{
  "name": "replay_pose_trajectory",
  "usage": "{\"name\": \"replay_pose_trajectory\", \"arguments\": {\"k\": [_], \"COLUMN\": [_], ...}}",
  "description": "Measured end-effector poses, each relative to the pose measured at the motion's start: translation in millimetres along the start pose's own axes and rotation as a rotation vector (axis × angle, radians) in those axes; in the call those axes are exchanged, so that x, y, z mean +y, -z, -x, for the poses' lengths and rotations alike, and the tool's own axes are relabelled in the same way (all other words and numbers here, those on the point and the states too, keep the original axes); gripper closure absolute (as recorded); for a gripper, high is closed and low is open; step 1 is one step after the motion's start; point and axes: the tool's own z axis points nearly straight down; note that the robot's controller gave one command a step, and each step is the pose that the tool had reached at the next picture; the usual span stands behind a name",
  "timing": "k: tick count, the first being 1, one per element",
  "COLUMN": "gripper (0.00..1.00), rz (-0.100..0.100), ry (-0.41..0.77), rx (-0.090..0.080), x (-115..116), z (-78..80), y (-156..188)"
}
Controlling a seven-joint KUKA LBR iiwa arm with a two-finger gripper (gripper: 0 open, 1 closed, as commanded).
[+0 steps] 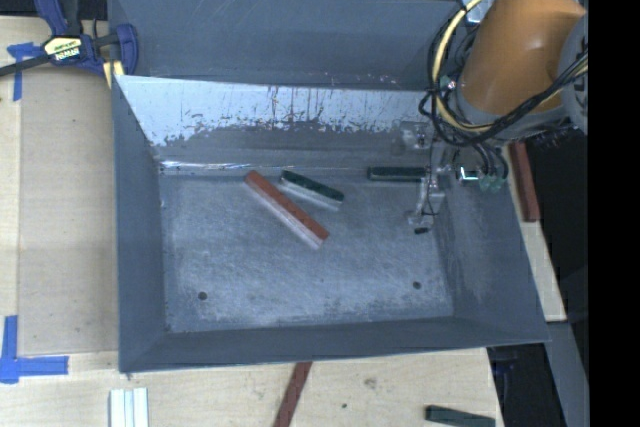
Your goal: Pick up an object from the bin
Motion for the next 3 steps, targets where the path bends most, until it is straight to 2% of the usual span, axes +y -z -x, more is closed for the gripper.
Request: {"name": "replay_pose_trajectory", "arguments": {"k": [1,2,3], "gripper": [0.00,0.00,0.00], "rz": [-0.001,0.000,0.003], "ry": [0.002,0.000,-0.030], "rx": [-0.008,-0.009,-0.009], "x": [0.2,75.3,91.0], "z": [1.8,-10.5,13.2], "y": [4.8,-31.1,-46.7]}}
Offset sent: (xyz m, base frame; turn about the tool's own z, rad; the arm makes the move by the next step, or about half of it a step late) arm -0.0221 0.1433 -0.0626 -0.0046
